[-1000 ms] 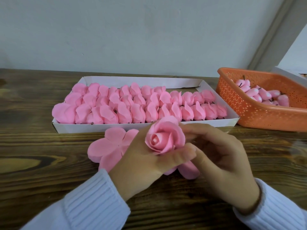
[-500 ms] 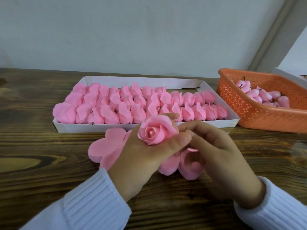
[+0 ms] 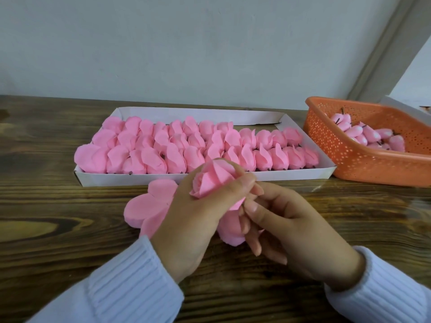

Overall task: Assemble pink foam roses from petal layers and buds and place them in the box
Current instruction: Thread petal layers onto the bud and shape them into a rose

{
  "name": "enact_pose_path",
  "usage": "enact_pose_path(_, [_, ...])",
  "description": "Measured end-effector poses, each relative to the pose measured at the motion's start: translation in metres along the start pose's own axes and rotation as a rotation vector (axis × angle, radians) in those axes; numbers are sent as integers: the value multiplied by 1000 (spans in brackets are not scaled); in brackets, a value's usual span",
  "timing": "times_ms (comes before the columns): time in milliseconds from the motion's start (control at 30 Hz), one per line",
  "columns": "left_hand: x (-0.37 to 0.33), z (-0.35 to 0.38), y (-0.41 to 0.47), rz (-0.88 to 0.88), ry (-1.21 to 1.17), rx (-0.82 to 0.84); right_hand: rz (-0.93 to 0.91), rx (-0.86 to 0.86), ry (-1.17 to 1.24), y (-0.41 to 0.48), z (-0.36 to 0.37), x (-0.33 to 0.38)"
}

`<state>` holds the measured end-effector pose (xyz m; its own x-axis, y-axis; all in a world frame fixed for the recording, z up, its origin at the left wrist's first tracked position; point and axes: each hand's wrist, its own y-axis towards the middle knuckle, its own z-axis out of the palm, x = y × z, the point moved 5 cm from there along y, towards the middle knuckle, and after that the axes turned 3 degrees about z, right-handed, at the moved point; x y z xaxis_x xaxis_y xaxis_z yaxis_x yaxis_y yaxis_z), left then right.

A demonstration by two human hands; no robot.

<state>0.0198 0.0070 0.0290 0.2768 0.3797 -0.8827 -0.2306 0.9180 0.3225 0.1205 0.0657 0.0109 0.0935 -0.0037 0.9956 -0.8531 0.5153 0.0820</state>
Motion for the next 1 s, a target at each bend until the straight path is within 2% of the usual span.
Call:
enact_pose_path(100, [-2,0,0,22,-26,-15,35,23,34,0,1,-2])
enact_pose_path(200, [-2,1,0,29,7,-16,86,57,188,0,5,-2])
enact_pose_path(300, [0,-2,-1,20,101,-67,100,184,390,-1,14,0])
enact_pose_path(367, [1,-1,-1,1,140,-40,83,232,441,-2,19,1])
enact_pose_path(567, [3,6,-5,-51,202,54,154,144,466,0,20,-3])
enact_pose_path(767, [3,5,-4,-56,236,35,131,214,552,0,21,-3])
enact_pose_path(1000, [-2,10,-6,-48,205,90,171,216,497,2,21,-7])
